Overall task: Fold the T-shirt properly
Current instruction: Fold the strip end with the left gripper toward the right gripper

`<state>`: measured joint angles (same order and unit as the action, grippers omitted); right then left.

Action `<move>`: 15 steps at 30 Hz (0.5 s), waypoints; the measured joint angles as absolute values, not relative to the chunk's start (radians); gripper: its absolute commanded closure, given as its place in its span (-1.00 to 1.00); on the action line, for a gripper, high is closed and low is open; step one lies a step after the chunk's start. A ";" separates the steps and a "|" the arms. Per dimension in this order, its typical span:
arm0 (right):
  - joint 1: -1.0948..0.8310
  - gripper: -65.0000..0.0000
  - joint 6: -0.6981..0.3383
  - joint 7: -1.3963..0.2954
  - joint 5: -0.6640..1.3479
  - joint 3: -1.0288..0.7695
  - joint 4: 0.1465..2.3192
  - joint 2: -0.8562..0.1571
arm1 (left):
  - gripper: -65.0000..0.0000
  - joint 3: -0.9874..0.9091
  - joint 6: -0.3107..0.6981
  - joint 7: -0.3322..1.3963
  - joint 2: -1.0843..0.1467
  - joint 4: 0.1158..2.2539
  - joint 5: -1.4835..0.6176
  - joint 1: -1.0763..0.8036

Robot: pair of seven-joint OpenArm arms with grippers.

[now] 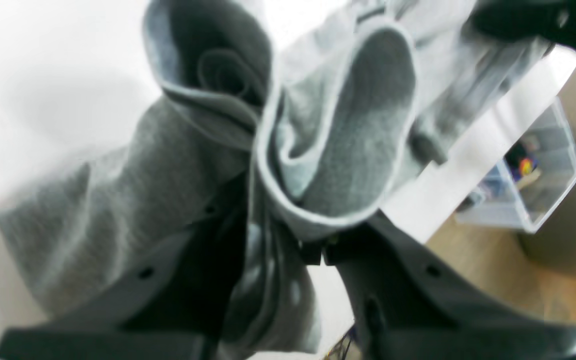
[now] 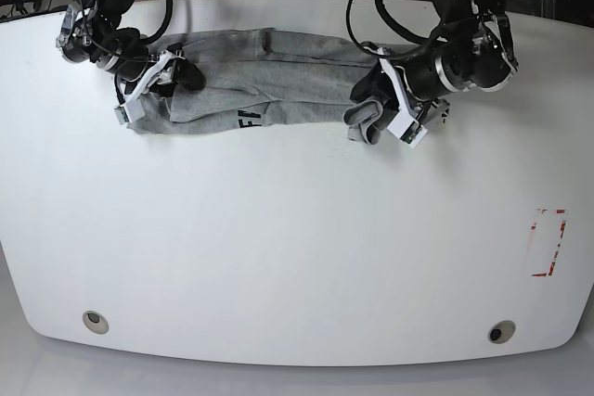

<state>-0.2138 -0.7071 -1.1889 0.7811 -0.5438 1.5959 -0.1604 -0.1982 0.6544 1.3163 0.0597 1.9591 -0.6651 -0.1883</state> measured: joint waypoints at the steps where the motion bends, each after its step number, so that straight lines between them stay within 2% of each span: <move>1: -0.213 -0.10 -0.707 -1.189 0.781 -0.544 1.596 -0.160 | 0.55 -0.186 0.648 1.317 0.062 1.955 -0.665 -0.186; 7: -0.213 -0.10 -0.707 -1.189 0.781 -0.544 1.596 -0.160 | -0.10 -0.061 0.613 1.324 0.061 1.952 -0.662 -0.171; 8: -0.213 -0.10 -0.707 -1.189 0.781 -0.544 1.596 -0.160 | -0.15 -0.028 0.612 1.323 0.061 1.952 -0.664 -0.164; 15: -0.215 -0.10 -0.704 -1.201 0.762 -0.543 1.624 -0.161 | -0.21 0.020 0.613 1.352 0.072 1.963 -0.685 -0.108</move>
